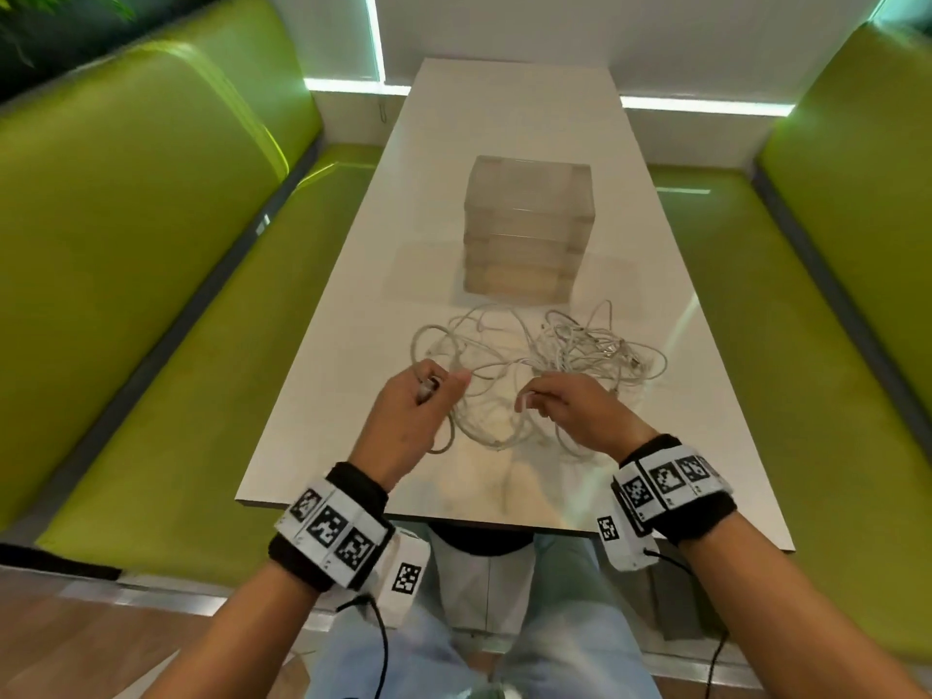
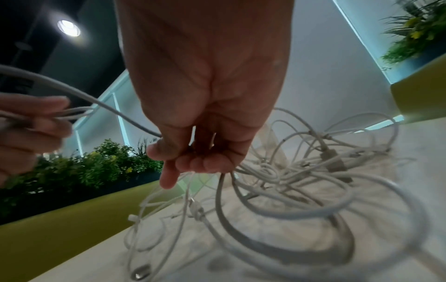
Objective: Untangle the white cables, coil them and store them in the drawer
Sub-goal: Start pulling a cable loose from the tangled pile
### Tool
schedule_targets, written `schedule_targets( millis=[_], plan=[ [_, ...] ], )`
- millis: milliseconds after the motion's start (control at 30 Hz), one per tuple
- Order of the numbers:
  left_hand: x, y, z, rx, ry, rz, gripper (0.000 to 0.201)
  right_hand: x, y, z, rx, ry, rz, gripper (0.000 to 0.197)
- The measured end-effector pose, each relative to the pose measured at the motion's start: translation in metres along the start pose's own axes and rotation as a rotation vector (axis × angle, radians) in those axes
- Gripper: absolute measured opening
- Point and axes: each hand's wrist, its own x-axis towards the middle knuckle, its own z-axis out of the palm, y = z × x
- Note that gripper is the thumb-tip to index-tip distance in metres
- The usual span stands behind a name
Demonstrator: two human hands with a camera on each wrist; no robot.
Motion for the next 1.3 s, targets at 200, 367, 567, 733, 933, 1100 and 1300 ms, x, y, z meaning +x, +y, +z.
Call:
schedule_targets(
  millis=[200,367,567,733,933,1100,1300],
  plan=[
    [0.01,-0.007,0.043,0.24,-0.183,-0.051,0.032,0.0,-0.021,0.004,-0.111,0.046,-0.044,0.021],
    [0.007,-0.001,0.041,0.263,-0.157,-0.007,0.024,-0.001,-0.019,0.008,-0.112,0.055,-0.066,0.016],
    [-0.007,0.011,0.004,0.079,0.038,0.125,0.027,0.005,0.011,-0.003,-0.04,0.104,0.078,0.015],
    [-0.009,-0.001,-0.003,-0.055,0.168,0.06,0.033,0.008,0.009,-0.005,-0.019,0.098,0.021,0.021],
    [0.01,-0.009,0.03,0.09,-0.036,-0.013,0.025,0.003,-0.012,0.002,-0.008,0.09,-0.14,0.025],
    [0.016,0.0,0.051,-0.156,0.036,-0.024,0.015,0.002,-0.013,0.008,-0.007,0.09,-0.156,0.016],
    [0.01,0.0,0.04,-0.143,0.143,0.043,0.02,0.017,-0.015,0.005,0.111,0.097,-0.103,0.008]
  ],
)
